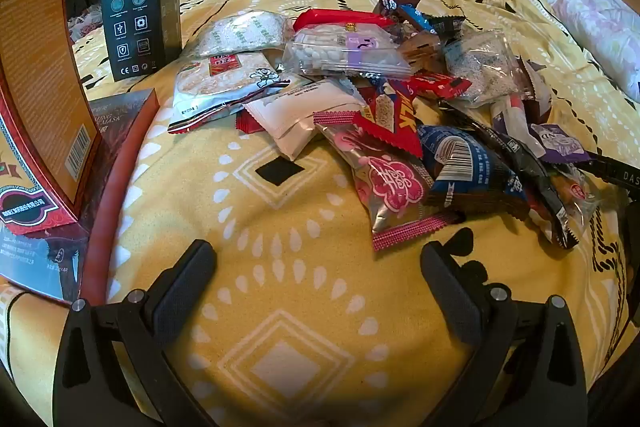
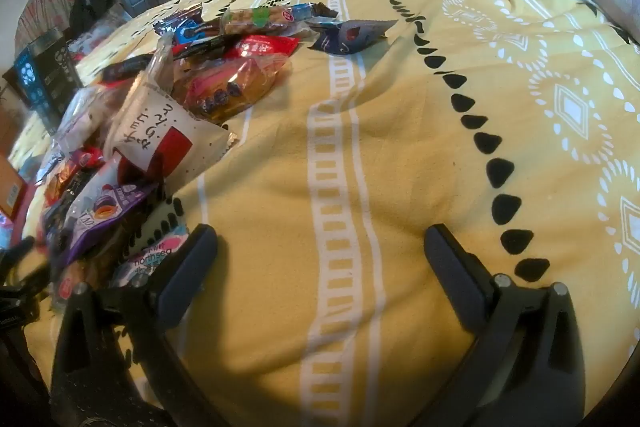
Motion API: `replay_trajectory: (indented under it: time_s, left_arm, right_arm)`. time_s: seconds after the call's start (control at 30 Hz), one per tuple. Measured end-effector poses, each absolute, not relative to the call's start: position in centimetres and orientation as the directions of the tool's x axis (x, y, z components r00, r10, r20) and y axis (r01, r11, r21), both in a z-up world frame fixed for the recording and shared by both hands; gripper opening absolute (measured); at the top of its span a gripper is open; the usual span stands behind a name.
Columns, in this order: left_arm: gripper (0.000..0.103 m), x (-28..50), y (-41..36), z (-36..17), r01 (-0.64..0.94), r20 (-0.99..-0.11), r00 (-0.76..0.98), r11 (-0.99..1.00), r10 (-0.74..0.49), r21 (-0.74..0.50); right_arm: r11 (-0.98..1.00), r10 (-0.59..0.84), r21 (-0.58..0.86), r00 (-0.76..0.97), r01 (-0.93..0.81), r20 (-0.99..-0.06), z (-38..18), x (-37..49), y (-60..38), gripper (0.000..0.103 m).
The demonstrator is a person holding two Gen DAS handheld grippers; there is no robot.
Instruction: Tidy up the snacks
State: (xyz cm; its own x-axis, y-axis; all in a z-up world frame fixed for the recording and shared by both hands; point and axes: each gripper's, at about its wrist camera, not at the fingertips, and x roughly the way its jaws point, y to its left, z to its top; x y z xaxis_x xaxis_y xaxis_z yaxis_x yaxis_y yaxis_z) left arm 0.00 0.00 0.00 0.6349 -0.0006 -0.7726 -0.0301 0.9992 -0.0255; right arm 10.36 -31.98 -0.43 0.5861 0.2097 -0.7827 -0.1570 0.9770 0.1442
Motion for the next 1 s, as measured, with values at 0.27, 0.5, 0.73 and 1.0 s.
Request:
replay_trajectory:
  time_s: [0.27,0.5,0.73,1.0]
  left_arm:
    - [0.103,0.00,0.00,0.00,-0.030,-0.774,0.633,0.999,0.000,-0.024]
    - [0.103,0.00,0.00,0.00,-0.030,-0.774,0.633,0.999,0.000,-0.025]
    - [0.103,0.00,0.01,0.00,-0.030,-0.774,0.633,0.999,-0.001,-0.025]
    - [0.103,-0.01,0.00,0.00,-0.030,-0.774,0.633,0.999,0.000,-0.025]
  right_arm:
    - [0.977,0.210,0.144,0.588,-0.157,-0.781,-0.43,10.35,-31.98,0.103]
    - [0.977,0.210,0.145,0.588,-0.157,-0.781,-0.43,10.35,-31.99,0.103]
    - [0.977,0.210,0.144,0.588,-0.157,-0.781,-0.42,10.36,-31.98,0.103]
    - [0.978,0.206,0.140,0.585,-0.156,-0.785,-0.40,10.38,-31.95,0.103]
